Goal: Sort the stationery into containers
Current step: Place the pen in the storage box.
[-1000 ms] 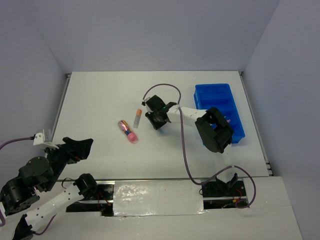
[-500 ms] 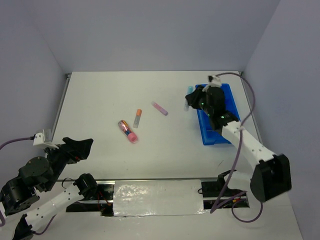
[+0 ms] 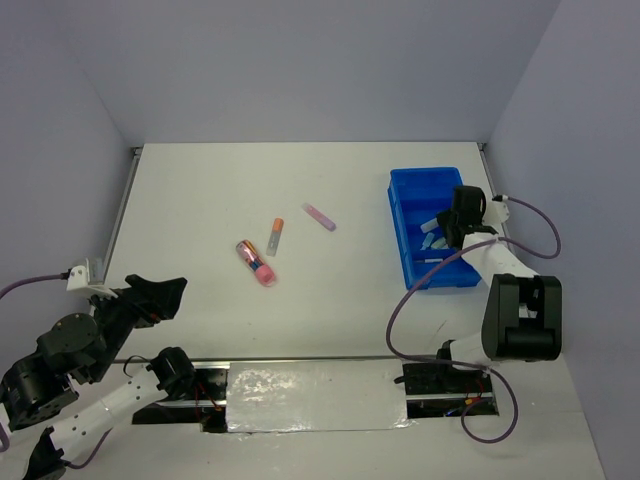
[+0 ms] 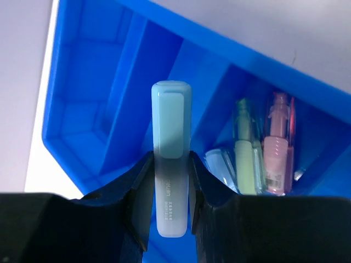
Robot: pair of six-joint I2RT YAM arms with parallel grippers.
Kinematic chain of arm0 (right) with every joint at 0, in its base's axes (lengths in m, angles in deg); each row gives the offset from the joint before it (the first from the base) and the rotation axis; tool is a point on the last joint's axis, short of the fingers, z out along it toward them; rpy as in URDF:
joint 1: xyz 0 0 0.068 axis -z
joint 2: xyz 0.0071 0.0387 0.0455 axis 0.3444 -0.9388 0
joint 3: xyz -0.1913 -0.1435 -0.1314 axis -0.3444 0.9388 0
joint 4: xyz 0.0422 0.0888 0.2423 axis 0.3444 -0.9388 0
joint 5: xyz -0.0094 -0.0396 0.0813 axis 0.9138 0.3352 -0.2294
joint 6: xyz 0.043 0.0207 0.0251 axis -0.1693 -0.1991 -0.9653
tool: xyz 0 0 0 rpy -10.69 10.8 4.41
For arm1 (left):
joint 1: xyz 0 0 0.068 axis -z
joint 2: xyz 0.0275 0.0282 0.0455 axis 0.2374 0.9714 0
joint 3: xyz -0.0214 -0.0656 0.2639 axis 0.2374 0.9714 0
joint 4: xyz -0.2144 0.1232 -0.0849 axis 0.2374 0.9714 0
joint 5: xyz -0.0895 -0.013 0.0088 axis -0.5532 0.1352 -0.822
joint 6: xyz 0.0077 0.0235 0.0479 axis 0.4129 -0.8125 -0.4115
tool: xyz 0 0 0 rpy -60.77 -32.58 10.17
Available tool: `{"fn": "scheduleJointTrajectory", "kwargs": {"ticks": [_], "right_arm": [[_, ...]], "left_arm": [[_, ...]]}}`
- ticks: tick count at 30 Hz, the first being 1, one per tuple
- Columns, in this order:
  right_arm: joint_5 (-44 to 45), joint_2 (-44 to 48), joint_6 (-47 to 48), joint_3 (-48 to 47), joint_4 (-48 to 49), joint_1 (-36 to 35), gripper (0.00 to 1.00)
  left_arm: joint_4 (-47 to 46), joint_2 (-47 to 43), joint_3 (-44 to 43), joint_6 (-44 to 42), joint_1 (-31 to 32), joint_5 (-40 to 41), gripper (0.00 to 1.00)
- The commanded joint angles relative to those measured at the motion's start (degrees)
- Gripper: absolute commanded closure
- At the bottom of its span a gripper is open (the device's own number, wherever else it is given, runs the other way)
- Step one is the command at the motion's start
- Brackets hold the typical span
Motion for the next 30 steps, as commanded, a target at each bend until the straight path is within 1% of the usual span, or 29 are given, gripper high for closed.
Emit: {"fn": "scheduleJointTrajectory", "kwargs": {"ticks": [1, 7, 8, 14, 17, 18, 22, 24, 25, 27, 28, 29, 30], "right_arm": [[-0.3, -0.7, -2.0, -4.2, 2.3, 0.9, 1.0], [-2.4, -3.0, -2.1, -3.7, 3.9, 2.4, 1.0], [-2.6, -3.6, -2.2, -3.5, 6.0, 2.6, 1.0], [-6.6, -9.3, -1.9, -6.1, 9.2, 3.5, 0.95], [-9.2, -10.8, -1.2, -6.5, 11.2, 3.9, 0.9], [-9.6, -10.9, -0.9, -6.3, 11.6, 3.9, 0.83], [-12.9, -9.5, -0.9, -3.6, 16.5, 4.2, 0.68], [-13.3, -8.5, -0.7, -2.8, 17.0, 4.3, 0.57], [-13.7, -8.3, -0.6, -2.8, 17.0, 4.3, 0.56], [-14.3, -7.6, 0.0, -3.1, 16.9, 4.3, 0.48], [-14.5, -7.3, 0.2, -3.4, 16.2, 4.3, 0.46], [-14.6, -7.2, 0.7, -3.7, 15.8, 4.3, 0.41], [-14.8, -6.9, 0.8, -4.3, 14.8, 4.3, 0.4]], "left_arm": [[-1.6, -1.3, 0.1, -0.7, 0.4, 0.4, 0.01], [-1.7, -0.5, 0.1, -1.0, 0.5, 0.1, 0.01], [-1.8, -0.5, 0.1, -1.0, 0.5, 0.0, 0.01], [-1.8, -0.8, 0.0, -1.1, 0.6, 0.1, 0.01], [-2.1, -1.0, 0.2, -1.2, 0.6, -0.1, 0.01], [-2.1, -1.0, 0.2, -1.2, 0.6, -0.2, 0.01], [-2.2, -0.9, 0.3, -1.6, 0.7, -0.4, 0.01], [-2.5, -0.9, 0.2, -1.8, 0.7, -0.6, 0.01], [-2.5, -0.9, 0.2, -1.9, 0.7, -0.7, 0.01], [-2.6, -1.1, 0.4, -1.8, 0.7, -0.8, 0.01], [-2.6, -1.2, 0.4, -1.9, 0.8, -0.8, 0.01], [-2.6, -1.3, 0.4, -1.9, 0.7, -0.8, 0.01], [-2.6, -1.4, 0.4, -1.9, 0.7, -0.8, 0.01]]}}
